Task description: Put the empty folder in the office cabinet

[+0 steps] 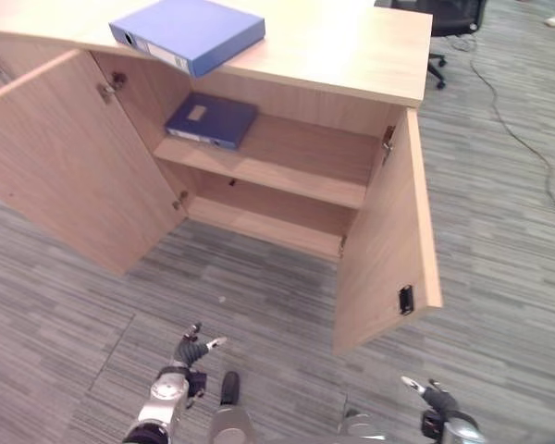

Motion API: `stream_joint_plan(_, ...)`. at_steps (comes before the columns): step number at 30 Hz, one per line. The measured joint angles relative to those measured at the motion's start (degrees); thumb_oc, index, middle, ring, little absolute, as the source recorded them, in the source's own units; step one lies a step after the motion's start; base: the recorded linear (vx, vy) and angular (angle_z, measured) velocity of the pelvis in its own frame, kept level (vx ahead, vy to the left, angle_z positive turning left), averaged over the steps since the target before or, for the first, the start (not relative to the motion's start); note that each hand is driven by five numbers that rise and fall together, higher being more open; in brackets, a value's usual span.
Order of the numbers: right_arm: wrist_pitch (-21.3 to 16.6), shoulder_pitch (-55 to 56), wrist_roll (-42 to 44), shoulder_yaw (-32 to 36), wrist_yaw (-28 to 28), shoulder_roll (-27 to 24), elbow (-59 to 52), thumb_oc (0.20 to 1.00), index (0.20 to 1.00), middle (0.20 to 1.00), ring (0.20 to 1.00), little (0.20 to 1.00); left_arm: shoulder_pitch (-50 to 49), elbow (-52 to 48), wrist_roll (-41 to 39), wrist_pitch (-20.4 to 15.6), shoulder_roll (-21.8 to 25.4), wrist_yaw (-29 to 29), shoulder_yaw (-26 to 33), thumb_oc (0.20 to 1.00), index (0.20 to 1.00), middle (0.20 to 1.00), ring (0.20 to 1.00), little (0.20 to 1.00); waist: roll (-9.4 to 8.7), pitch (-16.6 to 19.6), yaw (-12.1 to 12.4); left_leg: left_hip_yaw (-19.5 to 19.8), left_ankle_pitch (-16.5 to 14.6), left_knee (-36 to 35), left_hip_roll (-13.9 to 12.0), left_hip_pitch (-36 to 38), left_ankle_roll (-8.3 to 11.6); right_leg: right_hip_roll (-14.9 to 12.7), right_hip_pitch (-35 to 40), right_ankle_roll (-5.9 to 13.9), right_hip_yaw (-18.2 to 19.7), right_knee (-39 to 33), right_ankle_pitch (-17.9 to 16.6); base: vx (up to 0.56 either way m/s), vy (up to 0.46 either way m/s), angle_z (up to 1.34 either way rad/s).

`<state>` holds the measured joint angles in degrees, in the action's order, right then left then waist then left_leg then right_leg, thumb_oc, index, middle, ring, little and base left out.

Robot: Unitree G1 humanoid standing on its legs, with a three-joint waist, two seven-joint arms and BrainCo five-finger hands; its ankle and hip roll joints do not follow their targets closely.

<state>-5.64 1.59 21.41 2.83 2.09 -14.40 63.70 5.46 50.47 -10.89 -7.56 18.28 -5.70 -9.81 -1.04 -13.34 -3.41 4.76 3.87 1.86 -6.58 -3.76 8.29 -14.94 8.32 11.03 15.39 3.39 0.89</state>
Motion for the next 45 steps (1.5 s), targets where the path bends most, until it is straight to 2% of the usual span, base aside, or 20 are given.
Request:
stream_joint_plan(3, -0.07, 0.20, -0.04, 1.13, -0.10, -0.07, -0.05, 1.000, 1.000, 1.000, 1.000, 1.000, -1.46, 0.64, 0.06, -0.44, 0.87, -0.42, -1.64, 1.000, 1.000, 1.000, 1.000, 1.000, 0.55, 0.94, 0.95, -5.15, -1.63, -1.87, 2.80, 2.41, -2.81, -4.27, -3.45, 0.31, -4.14, 4.61, -4.78, -0.01, 0.531, -0.72)
stream_joint_plan(5, 0.14, 1.21, -0.01, 1.54, 0.20, -0.31, -0.07, 1.000, 1.000, 1.000, 1.000, 1.000, -1.28, 0.64, 0.07, -0.40, 1.14, -0.58, -2.11, 1.000, 1.000, 1.000, 1.000, 1.000, 0.64, 1.46, 1.00, -8.71, -0.27, -4.10, 4.34, 4.61, -4.95, -5.83, -7.28, 2.44, -7.24, 7.11, -7.83, -0.14, 0.548, -0.80)
stream_joint_plan(6, 0.19, 0.17, -0.01, 1.49, 0.33, -0.49, -0.52, 1.000, 1.000, 1.000, 1.000, 1.000, -1.80, -0.70, 0.09, -0.21, 1.26, -0.46, -2.10, 1.000, 1.000, 1.000, 1.000, 1.000, 1.35, 1.45, 1.69, -11.72, 0.49, -5.10, 4.39, 4.83, -5.79, -6.49, -10.11, 2.57, -13.56, 9.49, -9.46, -0.15, 0.583, -1.13)
stream_joint_plan(7, 0.15, -0.50, -0.01, 1.29, 0.43, -0.94, -0.78, 1.000, 1.000, 1.000, 1.000, 1.000, -2.56, -3.29, 0.09, -0.12, 1.26, -0.37, -2.10, 1.000, 1.000, 1.000, 1.000, 1.000, 2.64, 1.02, 1.76, -13.60, 1.30, -6.58, 4.25, 5.25, -6.12, -8.43, -12.08, 1.09, -25.38, 10.48, -12.00, -0.13, 0.616, -0.88)
stream_joint_plan(9, 0.18, -0.05, -0.01, -0.68, 0.40, -0.82, -0.78, 1.000, 1.000, 1.000, 1.000, 1.000, -1.78, -4.09, 0.07, -0.50, 0.41, -0.28, -1.29, 1.000, 1.000, 1.000, 1.000, 1.000, 2.50, 1.11, 1.77, -15.21, 0.47, -7.14, 6.39, 6.70, -8.22, -9.58, -11.63, 0.79, -30.38, 10.00, -14.28, -0.13, 0.646, -0.46)
stream_joint_plan(10, 0.15, 0.14, -0.01, -1.01, 0.26, -0.56, -0.73, 1.000, 1.000, 1.000, 1.000, 1.000, -1.73, -3.93, 0.07, -0.62, 0.10, -0.25, -1.22, 1.000, 1.000, 1.000, 1.000, 1.000, 2.84, 1.06, 1.87, -15.17, 0.39, -6.97, 5.82, 7.20, -8.35, -9.10, -12.96, 2.52, -29.53, 11.86, -11.65, -0.07, 0.322, -0.36)
stream_joint_plan(11, 0.07, -0.18, -0.01, -2.44, 0.23, -0.22, -0.79, 1.000, 1.000, 1.000, 1.000, 1.000, -2.31, -4.37, 0.07, -0.54, -0.20, -0.07, -0.68, 1.000, 1.000, 1.000, 1.000, 1.000, 3.61, 1.36, 1.83, -16.30, 0.19, -7.04, 4.73, 6.98, -8.88, -5.88, -14.87, 3.49, -28.30, 16.58, -4.61, -0.07, 0.277, -0.44)
stream_joint_plan(12, 0.05, -0.58, -0.02, -4.13, 0.05, 0.06, -0.95, 1.000, 1.000, 1.000, 1.000, 1.000, -3.20, -5.32, 0.09, -0.55, -0.15, 0.11, 0.14, 1.000, 1.000, 1.000, 1.000, 1.000, 4.55, 0.99, 2.31, -16.81, 0.39, -7.03, 2.83, 7.01, -8.84, -1.14, -17.19, 2.45, -27.77, 22.85, 1.86, -0.12, 0.249, -0.32)
stream_joint_plan(13, -0.11, -0.46, -0.05, -5.06, -0.09, 0.45, -1.22, 1.000, 1.000, 1.000, 1.000, 1.000, -4.34, -5.04, 0.08, -0.40, 0.02, 0.31, 0.99, 1.000, 1.000, 1.000, 1.000, 1.000, 3.35, 1.70, 2.35, -17.08, 1.03, -6.63, 3.04, 6.30, -8.04, 3.81, -16.92, -0.56, -31.40, 24.98, 5.05, -0.12, 0.249, -0.21)
stream_joint_plan(15, -0.13, -0.09, -0.04, -5.11, -0.08, 0.51, -0.72, 1.000, 1.000, 1.000, 1.000, 1.000, -5.02, -5.01, 0.06, -0.03, 0.10, 0.33, 1.38, 1.000, 1.000, 1.000, 1.000, 1.000, 2.16, 2.02, 2.91, -17.40, 1.35, -6.96, 3.30, 6.47, -7.59, 7.66, -14.57, -3.50, -34.95, 20.42, 8.43, -0.12, 0.143, -0.15)
stream_joint_plan(17, -0.36, -0.81, -0.04, -5.22, 0.10, -0.33, -0.72, 1.000, 1.000, 1.000, 1.000, 1.000, -6.16, -4.99, 0.06, 0.73, -0.60, 0.57, 0.96, 1.000, 1.000, 1.000, 1.000, 1.000, 2.51, 1.78, 3.87, -18.52, 1.72, -6.95, 3.51, 5.76, -6.87, 10.39, -10.42, -7.74, -34.77, 9.68, 7.01, -0.08, 0.094, -0.25)
stream_joint_plan(22, -0.27, 0.31, -0.05, -5.26, -0.11, -1.46, -0.78, 1.000, 1.000, 1.000, 1.000, 1.000, -5.72, -4.99, 0.08, 0.62, -2.29, 1.40, 0.83, 1.000, 1.000, 1.000, 1.000, 1.000, 4.26, 1.55, 3.82, -18.34, 2.24, -4.92, 2.61, 4.99, -6.09, 11.59, -8.58, -9.51, -34.82, 6.94, 6.19, -0.04, 0.041, 0.07)
stream_joint_plan(25, -0.28, -0.23, -0.06, -5.09, -0.30, -2.41, -0.94, 1.000, 1.000, 1.000, 1.000, 1.000, -4.54, -5.80, 0.06, 0.50, -2.75, 1.95, 0.15, 1.000, 1.000, 1.000, 1.000, 1.000, 4.24, 0.36, 2.89, -16.90, 4.63, 1.65, 3.52, 0.16, -2.17, 10.29, -10.18, -11.44, -33.30, 7.25, 7.00, -0.07, 0.049, 0.22)
stream_joint_plan(27, 0.04, -1.45, -0.05, -5.09, -0.52, -2.84, -0.59, 1.000, 1.000, 1.000, 1.000, 1.000, -3.53, -5.37, 0.07, 0.41, -2.39, 2.00, 0.17, 1.000, 1.000, 1.000, 1.000, 1.000, 3.01, -1.56, 3.53, -15.48, 5.68, 8.73, 3.30, -3.51, 0.95, 8.42, -9.75, -13.79, -32.76, 6.53, 4.27, 0.02, 0.097, -0.09)
stream_joint_plan(31, 0.11, -0.23, -0.05, -5.02, -0.93, -3.55, -0.62, 1.000, 1.000, 1.000, 1.000, 1.000, -4.50, -4.49, 0.08, 0.51, -2.38, 2.35, 0.06, 1.000, 1.000, 1.000, 1.000, 1.000, 3.62, -1.39, 2.08, -14.20, 5.46, 7.39, -10.61, -2.69, 0.91, 10.19, -7.41, -13.04, -33.52, 4.53, 4.76, 0.11, 0.264, 0.02)
stream_joint_plan(33, 0.32, 0.42, -0.09, -4.93, -0.96, -4.39, -0.58, 1.000, 1.000, 1.000, 1.000, 1.000, -4.29, -4.30, 0.10, 0.59, -2.71, 2.40, -1.06, 1.000, 1.000, 1.000, 1.000, 1.000, 4.16, -1.14, 1.74, -9.73, 5.89, 2.74, -14.37, -1.07, 1.64, 10.68, -8.30, -11.76, -33.00, 6.27, 4.92, 0.17, 0.402, -0.04)
stream_joint_plan(36, 1.18, 0.68, -0.18, -5.15, -1.00, -5.77, -0.53, 1.000, 1.000, 1.000, 1.000, 1.000, -3.72, -2.84, 0.09, 0.57, -3.15, 2.40, -1.52, 1.000, 1.000, 1.000, 1.000, 1.000, 4.84, -0.69, 1.56, -5.40, 7.27, -2.59, -15.70, 2.30, 3.78, 10.41, -10.07, -10.85, -32.22, 10.27, 6.79, 0.12, 0.297, -0.07)
stream_joint_plan(40, 1.26, 0.66, -0.46, -5.04, -1.23, -6.64, -0.44, 1.000, 1.000, 1.000, 1.000, 1.000, -2.83, -1.26, 0.09, 0.43, -3.57, 2.29, -1.57, 1.000, 1.000, 1.000, 1.000, 1.000, 4.78, -0.69, 2.07, -4.15, 7.28, -2.78, -16.32, 2.01, 3.78, 7.66, -12.14, -9.95, -30.90, 15.83, 9.13, 0.13, 0.323, -0.07)
stream_joint_plan(44, 1.29, 0.54, -0.73, -6.65, -2.13, -7.54, 0.01, 1.000, 1.000, 1.000, 1.000, 1.000, -3.70, 1.99, 0.07, 0.37, -4.02, 2.20, -1.62, 1.000, 1.000, 1.000, 1.000, 1.000, 5.08, 1.09, 3.48, 0.23, 7.21, -0.17, -16.41, 1.46, 3.71, 0.86, -12.01, -2.48, -26.99, 19.28, 10.39, 0.18, 0.425, -0.18)
stream_joint_plan(45, 1.30, 1.09, -0.78, -6.58, -2.03, -7.65, 0.08, 1.000, 1.000, 1.000, 1.000, 1.000, -3.54, 3.05, 0.06, 0.22, -4.32, 2.18, -1.64, 1.000, 1.000, 1.000, 1.000, 1.000, 5.94, 2.38, 3.60, 0.39, 3.53, 0.50, -15.46, 0.94, 6.52, -0.53, -11.71, -0.17, -26.70, 18.97, 9.92, 0.15, 0.381, 0.17)
